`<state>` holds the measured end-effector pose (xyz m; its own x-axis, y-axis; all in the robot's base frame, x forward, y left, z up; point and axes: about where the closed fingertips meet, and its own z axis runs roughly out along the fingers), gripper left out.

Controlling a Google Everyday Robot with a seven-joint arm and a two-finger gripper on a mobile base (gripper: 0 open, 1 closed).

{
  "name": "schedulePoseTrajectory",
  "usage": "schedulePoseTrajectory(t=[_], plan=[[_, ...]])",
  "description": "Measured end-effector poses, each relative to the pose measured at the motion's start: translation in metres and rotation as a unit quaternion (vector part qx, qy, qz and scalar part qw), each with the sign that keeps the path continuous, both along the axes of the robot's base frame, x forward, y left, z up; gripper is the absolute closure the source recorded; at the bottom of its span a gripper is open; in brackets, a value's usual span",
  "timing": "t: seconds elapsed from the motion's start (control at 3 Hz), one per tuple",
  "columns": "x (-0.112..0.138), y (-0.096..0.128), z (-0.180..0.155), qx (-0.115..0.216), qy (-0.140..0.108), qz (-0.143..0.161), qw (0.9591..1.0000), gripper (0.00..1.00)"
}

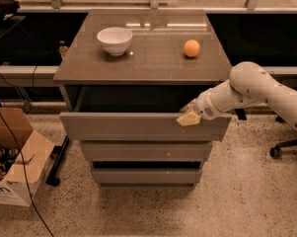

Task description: Open top drawer

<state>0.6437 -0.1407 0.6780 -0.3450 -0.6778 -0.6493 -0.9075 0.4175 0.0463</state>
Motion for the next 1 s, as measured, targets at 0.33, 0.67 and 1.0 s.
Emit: schedulePoseTrajectory(t=[0.33, 0.67, 1.0], plan=[[-0.0070, -0.0003, -0.0022, 0.001, 0.002, -0.003, 1.0000, 0.16], [-0.0082, -0.0005, -0.0042, 0.002, 0.004, -0.002, 1.0000, 0.00], [-0.0084, -0.0006, -0.0046, 0.003, 0.004, -0.002, 1.0000, 0.00]])
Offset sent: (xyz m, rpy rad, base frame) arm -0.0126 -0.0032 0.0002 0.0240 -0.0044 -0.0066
